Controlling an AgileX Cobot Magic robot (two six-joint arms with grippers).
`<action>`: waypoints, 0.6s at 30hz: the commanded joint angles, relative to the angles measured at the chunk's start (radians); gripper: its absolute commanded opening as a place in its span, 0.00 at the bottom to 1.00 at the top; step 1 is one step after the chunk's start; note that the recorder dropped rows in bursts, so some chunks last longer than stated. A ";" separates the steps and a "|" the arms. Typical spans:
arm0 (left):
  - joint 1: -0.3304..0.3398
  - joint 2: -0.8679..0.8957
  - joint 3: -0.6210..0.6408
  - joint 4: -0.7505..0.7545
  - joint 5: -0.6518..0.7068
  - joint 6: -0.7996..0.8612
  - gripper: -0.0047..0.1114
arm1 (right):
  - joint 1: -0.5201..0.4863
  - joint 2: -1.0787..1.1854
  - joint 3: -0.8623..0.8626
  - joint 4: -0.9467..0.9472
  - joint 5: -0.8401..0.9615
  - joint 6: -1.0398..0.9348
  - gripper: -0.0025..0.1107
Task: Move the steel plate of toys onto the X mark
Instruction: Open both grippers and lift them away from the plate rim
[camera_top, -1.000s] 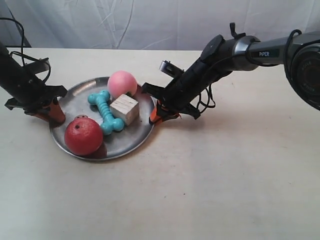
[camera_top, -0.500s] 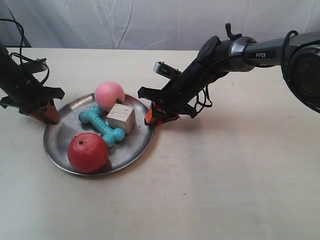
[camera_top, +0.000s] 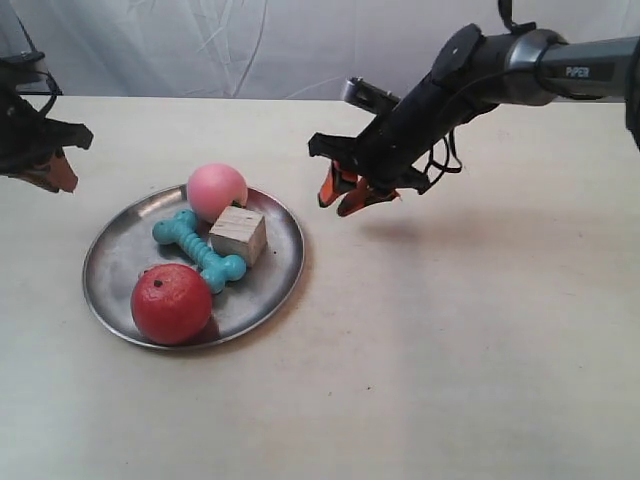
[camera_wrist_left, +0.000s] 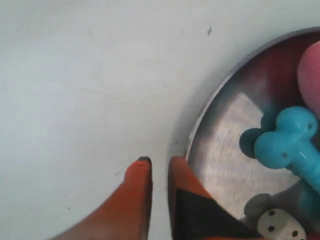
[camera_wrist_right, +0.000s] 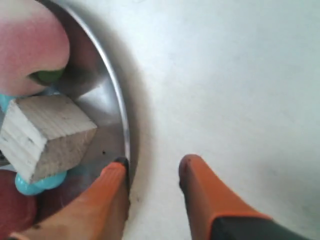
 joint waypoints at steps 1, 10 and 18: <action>0.003 -0.094 -0.001 -0.050 -0.004 0.010 0.04 | -0.029 -0.084 0.000 -0.132 0.104 0.007 0.08; 0.003 -0.368 -0.001 -0.254 -0.074 0.154 0.04 | -0.029 -0.400 0.035 -0.246 0.064 0.001 0.02; 0.003 -0.624 0.096 -0.271 -0.194 0.232 0.04 | -0.013 -0.796 0.207 -0.333 -0.145 -0.018 0.02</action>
